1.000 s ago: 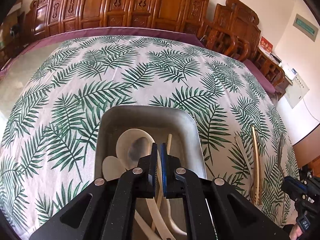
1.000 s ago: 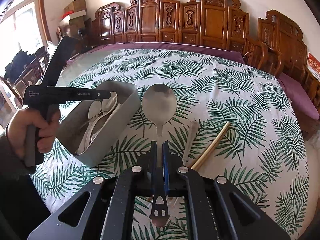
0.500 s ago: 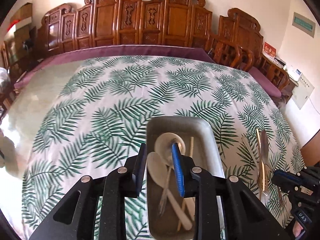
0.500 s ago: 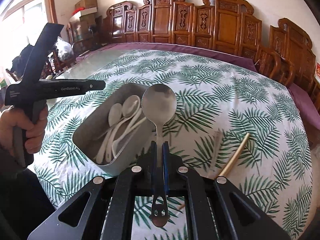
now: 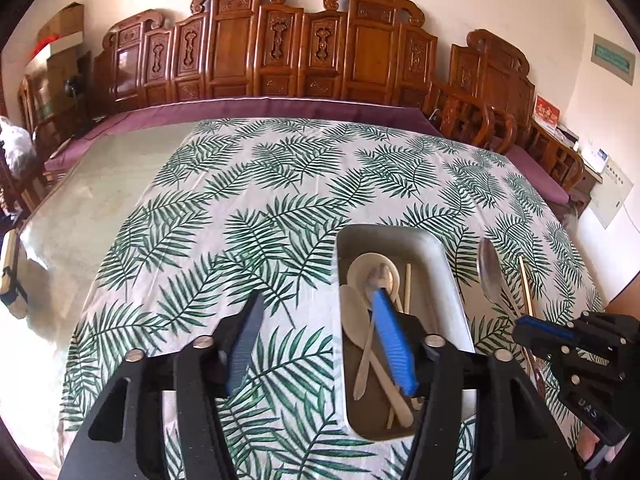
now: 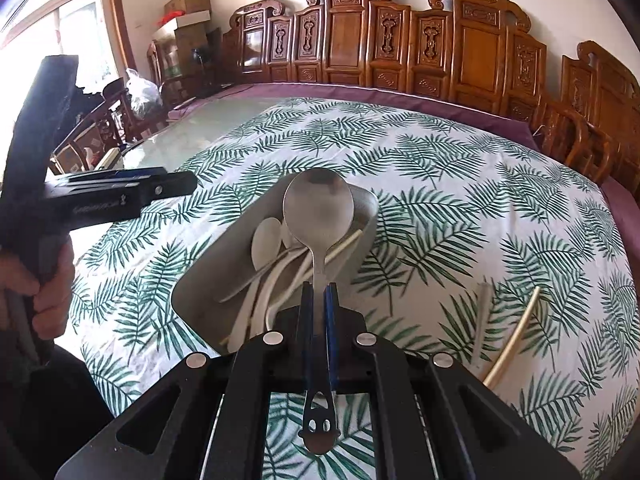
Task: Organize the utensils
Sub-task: 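Carry the metal spoon into the grey tray with the right tool and open, then close the right tool on a bamboo chopstick lying on the tablecloth, then close the left tool on another bamboo chopstick while the right tool holds its chopstick, then lower the left tool's chopstick into the grey tray and open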
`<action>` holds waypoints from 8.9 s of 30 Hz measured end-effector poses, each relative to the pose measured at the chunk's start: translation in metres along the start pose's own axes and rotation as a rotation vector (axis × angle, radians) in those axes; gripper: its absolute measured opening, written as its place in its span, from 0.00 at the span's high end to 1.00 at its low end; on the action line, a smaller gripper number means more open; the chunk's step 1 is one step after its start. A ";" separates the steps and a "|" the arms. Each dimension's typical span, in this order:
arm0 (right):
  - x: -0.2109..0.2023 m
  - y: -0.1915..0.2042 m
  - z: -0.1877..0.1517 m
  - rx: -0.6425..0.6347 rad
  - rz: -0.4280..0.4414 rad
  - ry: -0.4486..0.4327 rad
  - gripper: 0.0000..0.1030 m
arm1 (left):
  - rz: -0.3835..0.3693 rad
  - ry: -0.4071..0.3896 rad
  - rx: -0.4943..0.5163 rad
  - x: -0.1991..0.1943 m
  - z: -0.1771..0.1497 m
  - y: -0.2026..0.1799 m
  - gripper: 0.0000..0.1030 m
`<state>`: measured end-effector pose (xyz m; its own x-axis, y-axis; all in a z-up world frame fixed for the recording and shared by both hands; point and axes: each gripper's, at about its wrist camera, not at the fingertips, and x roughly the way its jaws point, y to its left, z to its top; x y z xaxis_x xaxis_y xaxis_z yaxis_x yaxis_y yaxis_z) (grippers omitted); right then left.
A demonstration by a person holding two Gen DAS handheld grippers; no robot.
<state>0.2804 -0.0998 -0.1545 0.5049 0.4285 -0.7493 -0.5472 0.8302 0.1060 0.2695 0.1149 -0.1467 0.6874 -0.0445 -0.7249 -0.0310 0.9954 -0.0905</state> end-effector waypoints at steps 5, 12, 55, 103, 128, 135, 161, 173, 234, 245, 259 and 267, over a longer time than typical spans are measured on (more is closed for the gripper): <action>0.012 0.011 0.010 -0.006 0.015 0.003 0.93 | -0.002 -0.018 -0.004 -0.004 -0.002 0.008 0.24; 0.033 0.024 0.023 -0.007 0.026 0.011 0.93 | 0.006 -0.020 -0.018 -0.003 -0.003 0.022 0.15; 0.051 -0.006 0.024 0.093 0.120 0.004 0.91 | 0.003 -0.032 -0.004 0.003 0.000 0.002 0.14; 0.031 -0.165 -0.069 0.332 -0.226 0.110 0.71 | -0.147 0.032 0.246 0.030 -0.036 -0.164 0.14; 0.014 -0.198 -0.084 0.373 -0.237 0.105 1.00 | -0.155 0.070 0.335 0.041 -0.056 -0.196 0.14; 0.022 -0.194 -0.079 0.347 -0.248 0.114 0.98 | -0.152 0.072 0.338 0.042 -0.056 -0.198 0.14; 0.016 -0.209 -0.086 0.357 -0.319 0.155 0.94 | -0.212 0.114 0.344 0.049 -0.070 -0.219 0.14; 0.004 -0.207 -0.084 0.356 -0.299 0.100 0.94 | -0.279 0.178 0.351 0.064 -0.094 -0.241 0.43; -0.033 -0.125 -0.069 0.230 -0.191 -0.014 0.94 | -0.253 0.063 0.201 0.001 -0.063 -0.162 0.96; -0.040 -0.078 -0.060 0.149 -0.130 -0.042 0.94 | -0.177 0.030 0.138 -0.020 -0.059 -0.116 0.96; -0.037 -0.053 -0.054 0.100 -0.105 -0.038 0.94 | -0.098 0.068 0.068 -0.004 -0.060 -0.069 0.96; -0.033 -0.043 -0.049 0.072 -0.106 -0.029 0.94 | -0.098 0.121 0.049 0.016 -0.062 -0.061 0.95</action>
<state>0.2551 -0.1671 -0.1666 0.5774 0.3462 -0.7394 -0.4410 0.8944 0.0744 0.2375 0.0483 -0.1951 0.5928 -0.1486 -0.7915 0.0695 0.9886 -0.1336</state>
